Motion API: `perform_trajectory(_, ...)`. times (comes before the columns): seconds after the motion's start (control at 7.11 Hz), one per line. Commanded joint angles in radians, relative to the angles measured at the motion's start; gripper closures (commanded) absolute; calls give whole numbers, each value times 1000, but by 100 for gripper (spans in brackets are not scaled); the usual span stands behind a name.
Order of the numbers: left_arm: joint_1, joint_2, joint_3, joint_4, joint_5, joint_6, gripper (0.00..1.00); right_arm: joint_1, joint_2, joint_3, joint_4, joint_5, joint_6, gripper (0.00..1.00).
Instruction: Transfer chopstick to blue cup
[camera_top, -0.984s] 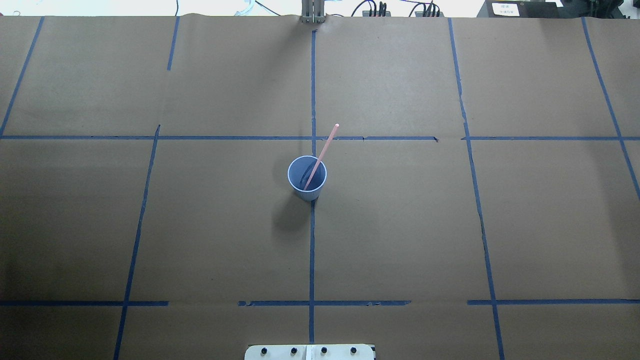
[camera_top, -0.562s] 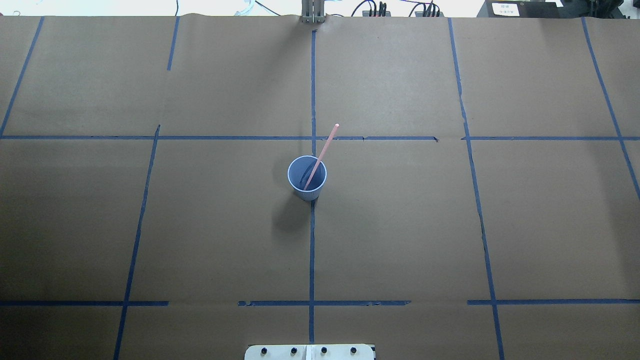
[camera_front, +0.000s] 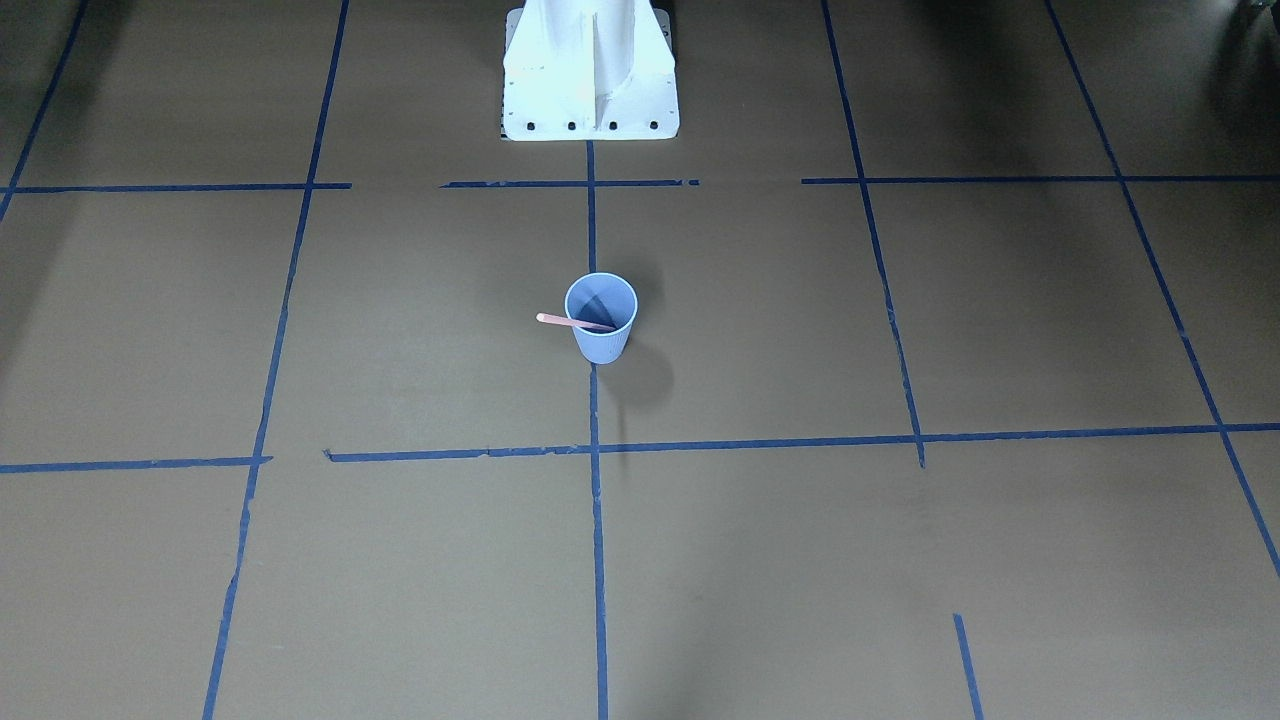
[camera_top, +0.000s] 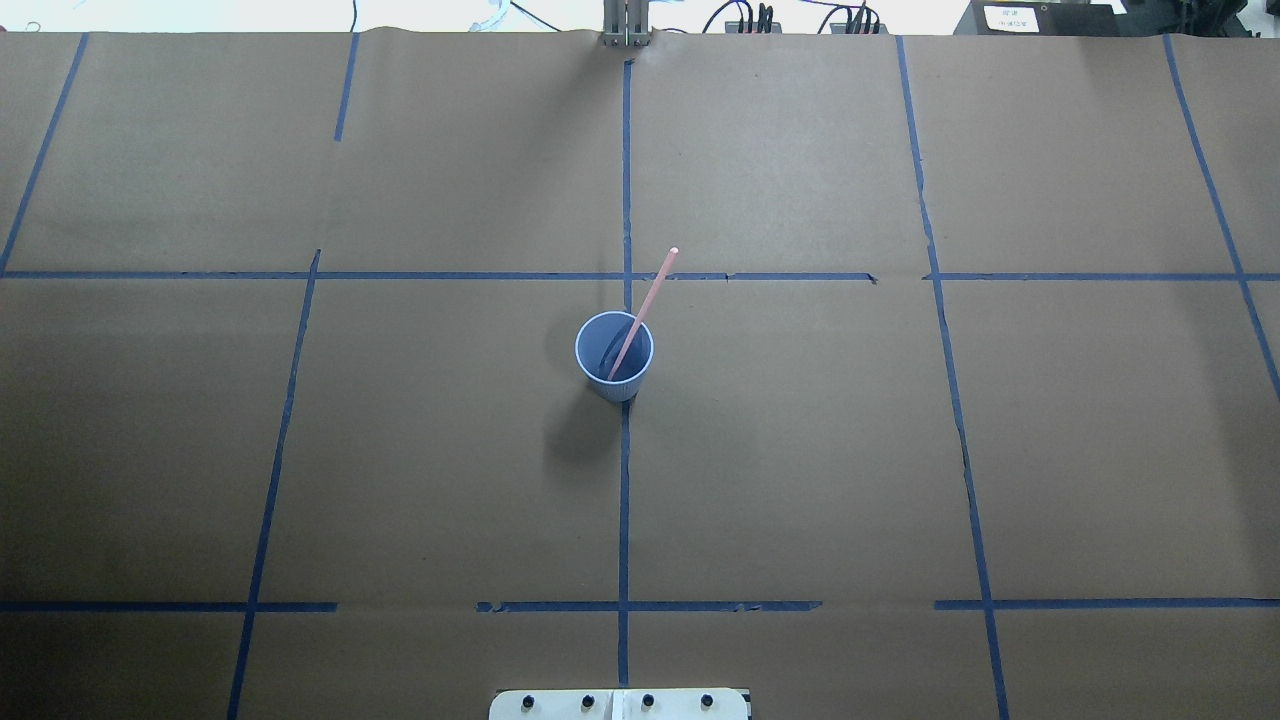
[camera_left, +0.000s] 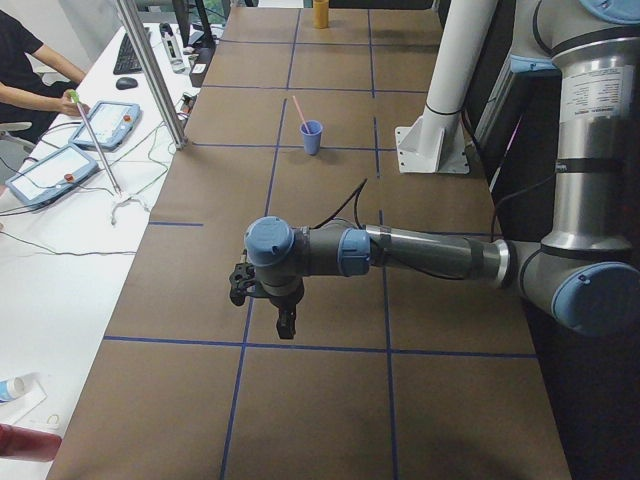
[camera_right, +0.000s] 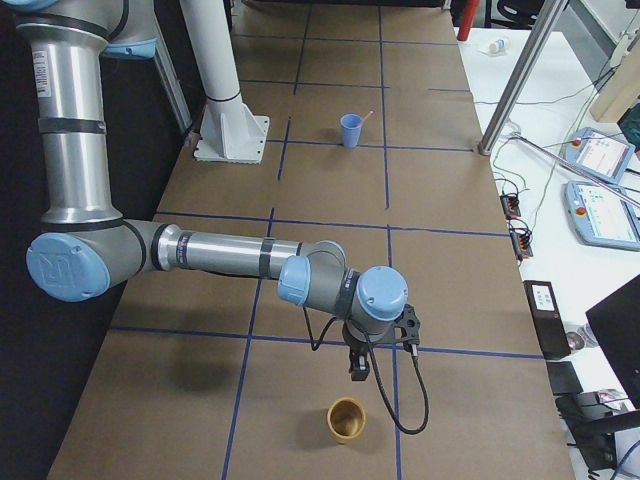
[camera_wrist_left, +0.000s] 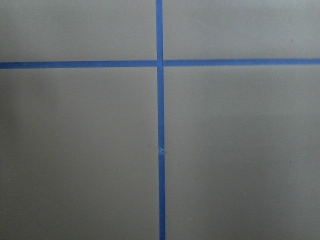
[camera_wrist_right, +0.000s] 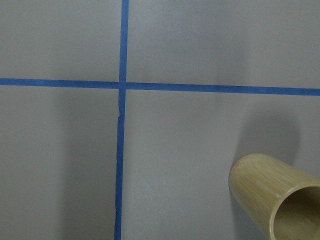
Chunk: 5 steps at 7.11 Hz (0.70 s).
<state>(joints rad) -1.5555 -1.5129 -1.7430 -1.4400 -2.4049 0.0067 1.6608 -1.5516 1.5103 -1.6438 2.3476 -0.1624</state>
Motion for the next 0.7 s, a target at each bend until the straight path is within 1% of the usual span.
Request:
perform_trajectory(0.0, 0, 0, 7, -57, 12, -20, 0, -16, -4, -4, 36, 1, 29, 0)
perform_trajectory(0.56, 0, 7, 13, -54, 15, -16, 0, -36, -2, 5, 38, 2, 29, 0)
